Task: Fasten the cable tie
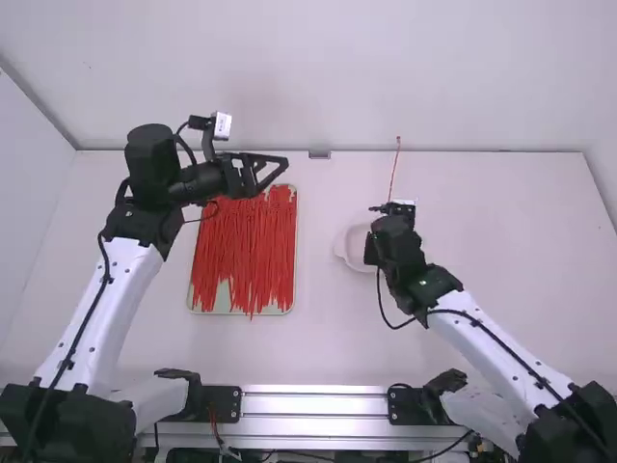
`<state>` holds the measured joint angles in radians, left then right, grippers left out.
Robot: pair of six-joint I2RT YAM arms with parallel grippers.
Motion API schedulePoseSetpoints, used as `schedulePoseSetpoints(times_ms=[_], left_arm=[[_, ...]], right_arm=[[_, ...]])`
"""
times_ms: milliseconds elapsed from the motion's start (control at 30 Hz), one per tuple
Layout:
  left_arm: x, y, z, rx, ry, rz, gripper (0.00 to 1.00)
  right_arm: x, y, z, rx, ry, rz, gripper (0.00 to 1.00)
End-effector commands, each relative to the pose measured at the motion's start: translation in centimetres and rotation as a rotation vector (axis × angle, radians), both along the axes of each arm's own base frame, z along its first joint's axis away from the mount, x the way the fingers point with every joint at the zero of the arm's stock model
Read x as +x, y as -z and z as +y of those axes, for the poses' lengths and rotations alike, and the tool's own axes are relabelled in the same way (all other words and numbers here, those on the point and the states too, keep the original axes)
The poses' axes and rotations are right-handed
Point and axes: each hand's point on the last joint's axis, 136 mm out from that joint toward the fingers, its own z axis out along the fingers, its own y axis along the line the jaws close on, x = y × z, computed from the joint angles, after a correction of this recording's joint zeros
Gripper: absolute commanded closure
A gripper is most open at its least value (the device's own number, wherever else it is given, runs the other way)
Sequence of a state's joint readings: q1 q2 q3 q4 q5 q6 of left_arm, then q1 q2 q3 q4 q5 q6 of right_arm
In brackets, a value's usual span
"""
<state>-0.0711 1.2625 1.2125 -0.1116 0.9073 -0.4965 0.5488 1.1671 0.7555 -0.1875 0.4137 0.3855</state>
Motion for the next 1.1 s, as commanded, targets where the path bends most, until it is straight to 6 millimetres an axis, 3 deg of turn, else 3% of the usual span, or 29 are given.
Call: schedulePoseSetpoints(times_ms=[0,200,500,733,1067], left_arm=[[-0.4,-1.2,-0.4,0.001,0.028,-0.044,0.01],[-0.4,-1.5,-0.5,-0.030,0.020,-0.011,0.01],[-1.3,-2.4,-2.6,-0.047,0.077,-0.044,0.01],[-1.9,-3.9,-3.9,-0.085,0.111,-0.076,0.01],[-2.5,-4.2,-5.8,-0.088,0.131,-0.095,0.01]], right_arm=[[0.9,-3.2,-0.2,-0.030,0.058,-0.079,1.00],[0.2,-5.5,0.6,-0.095,0.067,-0.120,1.00],[-1.8,-9.2,0.3,-0.208,0.166,-0.196,1.00],[-3.0,-10.5,1.4,-0.259,0.157,-0.253,1.00],[-3.8,-10.9,2.4,-0.279,0.131,-0.279,1.00]])
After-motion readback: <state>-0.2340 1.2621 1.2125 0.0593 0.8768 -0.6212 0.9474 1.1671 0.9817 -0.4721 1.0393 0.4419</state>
